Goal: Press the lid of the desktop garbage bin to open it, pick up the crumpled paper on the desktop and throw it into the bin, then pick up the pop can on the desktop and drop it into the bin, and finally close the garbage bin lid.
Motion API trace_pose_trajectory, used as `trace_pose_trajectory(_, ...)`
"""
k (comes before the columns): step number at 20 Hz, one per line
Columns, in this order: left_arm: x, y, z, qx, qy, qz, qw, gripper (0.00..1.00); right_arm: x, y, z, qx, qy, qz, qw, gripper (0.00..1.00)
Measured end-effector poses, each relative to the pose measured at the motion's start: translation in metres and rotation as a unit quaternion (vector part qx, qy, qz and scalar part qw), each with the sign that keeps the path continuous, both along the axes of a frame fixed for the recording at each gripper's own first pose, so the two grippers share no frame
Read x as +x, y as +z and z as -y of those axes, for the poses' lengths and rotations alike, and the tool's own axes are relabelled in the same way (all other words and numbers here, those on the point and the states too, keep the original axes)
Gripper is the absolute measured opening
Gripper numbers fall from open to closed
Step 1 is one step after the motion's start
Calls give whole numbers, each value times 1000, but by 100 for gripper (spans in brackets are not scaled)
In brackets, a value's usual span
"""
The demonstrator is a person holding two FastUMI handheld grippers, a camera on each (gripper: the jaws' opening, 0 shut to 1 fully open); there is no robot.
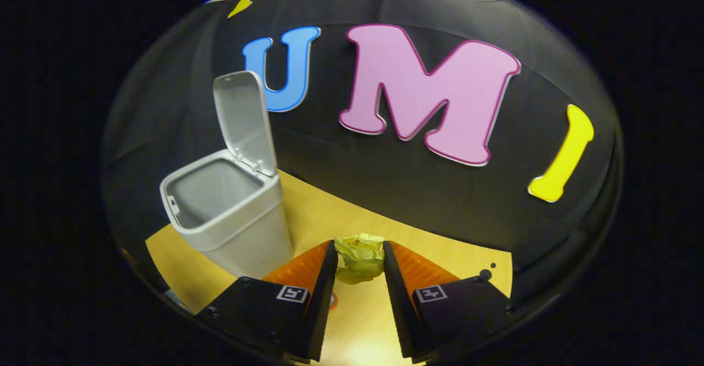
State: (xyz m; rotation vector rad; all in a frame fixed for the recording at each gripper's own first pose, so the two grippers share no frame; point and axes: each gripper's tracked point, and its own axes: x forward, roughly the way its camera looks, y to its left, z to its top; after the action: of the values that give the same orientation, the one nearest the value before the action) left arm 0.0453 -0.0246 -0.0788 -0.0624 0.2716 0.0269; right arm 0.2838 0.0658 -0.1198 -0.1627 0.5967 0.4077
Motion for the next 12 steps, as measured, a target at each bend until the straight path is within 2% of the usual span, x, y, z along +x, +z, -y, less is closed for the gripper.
trace_pose_trajectory(6, -11, -3, -33, 8, 35, 4, 999, 94, 2, 23, -100, 29, 60, 4, 998, 55)
trace_pose_trajectory(12, -23, -13, -59, 4, 65, -8, 998, 93, -12, 7, -173, 24, 117, -10, 993, 57)
